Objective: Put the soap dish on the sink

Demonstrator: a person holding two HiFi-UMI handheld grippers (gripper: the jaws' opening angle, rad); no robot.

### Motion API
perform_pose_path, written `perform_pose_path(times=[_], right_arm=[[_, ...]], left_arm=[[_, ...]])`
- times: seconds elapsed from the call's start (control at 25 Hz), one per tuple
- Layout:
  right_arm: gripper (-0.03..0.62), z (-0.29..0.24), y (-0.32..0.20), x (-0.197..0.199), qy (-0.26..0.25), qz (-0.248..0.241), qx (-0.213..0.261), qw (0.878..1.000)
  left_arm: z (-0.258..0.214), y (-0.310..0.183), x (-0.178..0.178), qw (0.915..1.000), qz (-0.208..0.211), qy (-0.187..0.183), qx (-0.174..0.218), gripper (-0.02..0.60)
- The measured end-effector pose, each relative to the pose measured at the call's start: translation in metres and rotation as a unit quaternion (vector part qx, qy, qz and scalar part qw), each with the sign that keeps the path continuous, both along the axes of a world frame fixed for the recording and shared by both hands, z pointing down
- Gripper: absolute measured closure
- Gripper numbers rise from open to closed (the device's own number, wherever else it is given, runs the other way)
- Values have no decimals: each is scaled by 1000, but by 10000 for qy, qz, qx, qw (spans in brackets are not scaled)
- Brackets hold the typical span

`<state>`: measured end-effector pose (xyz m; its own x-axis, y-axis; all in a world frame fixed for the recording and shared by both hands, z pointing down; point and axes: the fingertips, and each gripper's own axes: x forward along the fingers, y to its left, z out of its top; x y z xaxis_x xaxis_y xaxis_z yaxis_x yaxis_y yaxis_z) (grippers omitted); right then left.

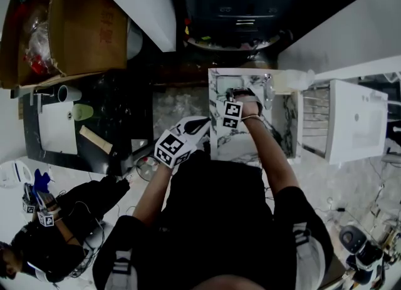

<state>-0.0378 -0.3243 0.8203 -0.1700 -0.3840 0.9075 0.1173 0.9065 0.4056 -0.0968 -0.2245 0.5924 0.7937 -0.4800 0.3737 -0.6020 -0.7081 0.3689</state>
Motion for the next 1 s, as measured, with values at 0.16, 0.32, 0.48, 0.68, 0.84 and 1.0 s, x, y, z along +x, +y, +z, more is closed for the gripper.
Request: perform_pose_path(times=[0.16,0.32,0.48,0.68,0.84,1.0], right_arm=[[534,-2,-4,3,19,52,98,9999],[511,-5,-5,4,24,65,198,9998],[491,-7,-2,7,-8,130,160,9998],[487,-17,-1,5,-75,162,247,9995],[487,-22,2,7,-64,179,296,9994],[487,-29,7,12,-87,312,347,9989]], left_arm=[[-1,0,0,10000,-17,4,12,581],[-1,1,-2,10000,-21,7,17,581],[-2,1,1,10000,-5,24,43,581],[-6,1,5,9999,47,35,86,581],[-9,4,8,9999,83,45,138,581],[-11,9,8,9998,82,47,176,581]])
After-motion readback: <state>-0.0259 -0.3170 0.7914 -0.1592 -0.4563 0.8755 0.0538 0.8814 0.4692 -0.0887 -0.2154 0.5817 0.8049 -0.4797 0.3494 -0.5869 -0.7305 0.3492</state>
